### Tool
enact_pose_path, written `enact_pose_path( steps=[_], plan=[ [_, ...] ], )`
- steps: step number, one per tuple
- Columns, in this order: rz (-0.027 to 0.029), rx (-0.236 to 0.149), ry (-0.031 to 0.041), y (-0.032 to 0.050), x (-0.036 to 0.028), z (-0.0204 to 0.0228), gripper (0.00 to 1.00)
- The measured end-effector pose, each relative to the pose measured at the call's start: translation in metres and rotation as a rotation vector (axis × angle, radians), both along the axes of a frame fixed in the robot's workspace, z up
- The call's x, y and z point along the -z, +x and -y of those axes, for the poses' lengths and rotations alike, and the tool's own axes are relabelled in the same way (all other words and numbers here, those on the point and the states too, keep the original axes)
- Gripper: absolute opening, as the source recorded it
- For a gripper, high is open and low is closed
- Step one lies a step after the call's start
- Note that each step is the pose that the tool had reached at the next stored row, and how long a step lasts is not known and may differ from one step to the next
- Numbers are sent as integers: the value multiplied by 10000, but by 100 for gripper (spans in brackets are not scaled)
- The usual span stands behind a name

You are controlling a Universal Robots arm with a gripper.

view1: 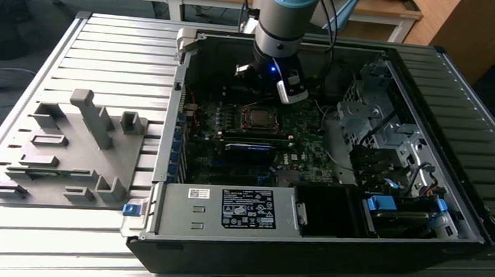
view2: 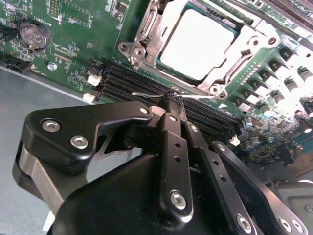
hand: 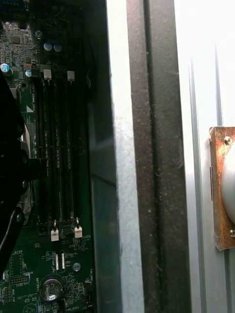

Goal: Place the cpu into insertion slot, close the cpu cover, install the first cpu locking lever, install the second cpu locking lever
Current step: 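Install the first cpu locking lever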

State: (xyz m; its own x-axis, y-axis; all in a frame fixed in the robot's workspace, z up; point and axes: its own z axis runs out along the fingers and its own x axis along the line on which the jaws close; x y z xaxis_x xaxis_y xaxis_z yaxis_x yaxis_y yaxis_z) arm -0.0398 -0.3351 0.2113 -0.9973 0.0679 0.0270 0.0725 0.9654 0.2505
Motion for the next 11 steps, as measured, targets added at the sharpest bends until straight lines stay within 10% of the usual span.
enact_pose_path(
  steps=[11],
  plan=[
    [0, 0, 0, 0, 16, 0, 11]
  ],
)
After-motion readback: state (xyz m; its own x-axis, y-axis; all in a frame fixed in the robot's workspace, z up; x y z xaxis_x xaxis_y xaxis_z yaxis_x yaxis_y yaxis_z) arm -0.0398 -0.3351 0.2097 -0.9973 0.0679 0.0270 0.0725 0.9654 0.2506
